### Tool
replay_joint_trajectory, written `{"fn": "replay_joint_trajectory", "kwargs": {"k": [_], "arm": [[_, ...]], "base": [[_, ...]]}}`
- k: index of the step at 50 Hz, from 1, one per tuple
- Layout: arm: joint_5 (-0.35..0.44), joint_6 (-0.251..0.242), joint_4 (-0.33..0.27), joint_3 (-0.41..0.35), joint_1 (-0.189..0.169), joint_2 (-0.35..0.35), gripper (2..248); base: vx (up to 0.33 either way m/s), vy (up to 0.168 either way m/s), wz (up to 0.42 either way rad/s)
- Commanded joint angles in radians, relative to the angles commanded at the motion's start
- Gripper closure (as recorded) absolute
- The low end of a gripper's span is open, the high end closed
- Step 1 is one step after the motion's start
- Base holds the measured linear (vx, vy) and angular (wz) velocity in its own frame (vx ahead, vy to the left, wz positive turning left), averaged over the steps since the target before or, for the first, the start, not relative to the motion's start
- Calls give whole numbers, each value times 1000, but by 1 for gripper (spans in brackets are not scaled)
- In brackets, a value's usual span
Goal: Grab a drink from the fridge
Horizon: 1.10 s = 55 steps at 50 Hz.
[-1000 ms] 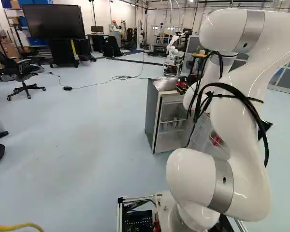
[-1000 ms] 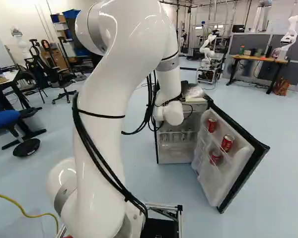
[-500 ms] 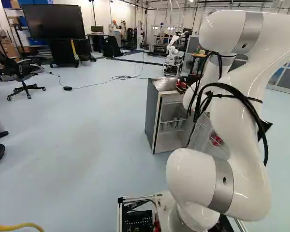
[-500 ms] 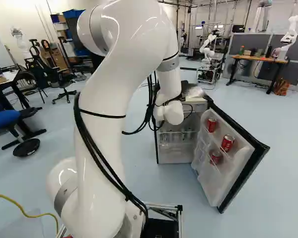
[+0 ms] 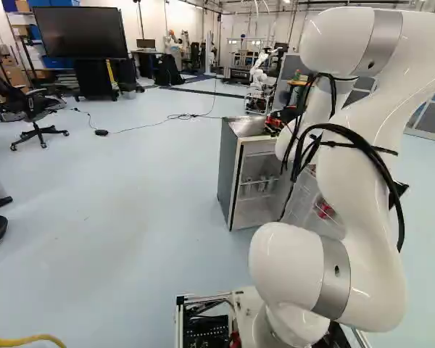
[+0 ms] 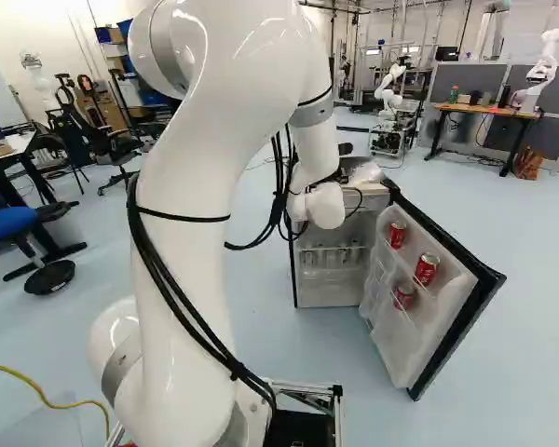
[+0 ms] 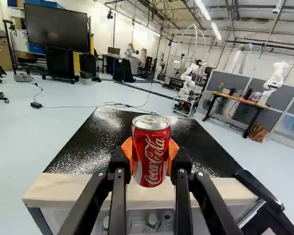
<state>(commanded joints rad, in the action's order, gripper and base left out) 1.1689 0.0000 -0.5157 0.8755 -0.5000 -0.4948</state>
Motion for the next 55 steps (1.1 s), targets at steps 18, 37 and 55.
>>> {"fn": "replay_joint_trajectory", "kwargs": {"k": [18,37,55], "arm": [[0,0,0,34,8,-16,159],[0,0,0,75,16,-66,159],[0,0,0,97,20,-103,159]], "base": [[0,0,0],[0,0,0],[0,0,0]]}}
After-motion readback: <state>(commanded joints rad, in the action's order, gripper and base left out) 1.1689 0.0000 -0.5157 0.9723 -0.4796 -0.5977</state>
